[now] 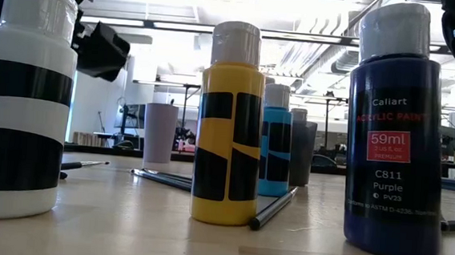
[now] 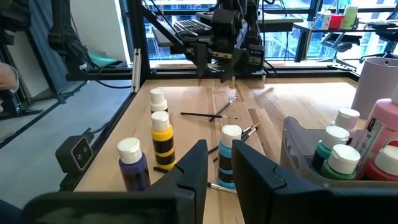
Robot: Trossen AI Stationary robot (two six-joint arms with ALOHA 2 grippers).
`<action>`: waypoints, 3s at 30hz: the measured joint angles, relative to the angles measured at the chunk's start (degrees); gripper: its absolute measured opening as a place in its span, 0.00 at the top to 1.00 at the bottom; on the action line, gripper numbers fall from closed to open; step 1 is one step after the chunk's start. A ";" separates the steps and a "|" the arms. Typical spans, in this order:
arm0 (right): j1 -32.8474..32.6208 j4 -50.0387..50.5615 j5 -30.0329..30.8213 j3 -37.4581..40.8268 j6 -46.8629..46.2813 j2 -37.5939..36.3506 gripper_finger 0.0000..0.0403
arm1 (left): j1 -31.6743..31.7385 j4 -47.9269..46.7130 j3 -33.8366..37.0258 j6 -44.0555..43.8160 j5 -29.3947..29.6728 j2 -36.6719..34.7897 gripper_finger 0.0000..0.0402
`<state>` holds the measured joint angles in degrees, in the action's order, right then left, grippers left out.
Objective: Pick & Place Paint Supplies
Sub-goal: Put the white paint bottle into the black bin
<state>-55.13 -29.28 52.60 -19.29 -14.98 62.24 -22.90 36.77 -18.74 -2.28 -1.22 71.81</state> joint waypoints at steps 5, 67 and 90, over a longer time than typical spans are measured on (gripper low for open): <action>0.01 0.00 0.00 -0.01 -0.02 0.00 0.84 | 0.00 -0.95 0.00 0.37 -4.43 0.00 0.40; 0.00 -0.02 4.39 0.00 -4.74 0.00 0.84 | 0.00 0.37 -0.02 -1.49 0.58 0.02 0.40; 0.02 -0.02 4.46 -0.01 -4.94 0.00 0.84 | -0.04 1.16 -0.04 11.02 -12.61 0.02 0.40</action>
<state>-55.11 -29.30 57.06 -19.30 -19.92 62.24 -22.94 37.92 -18.78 8.74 -13.84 71.83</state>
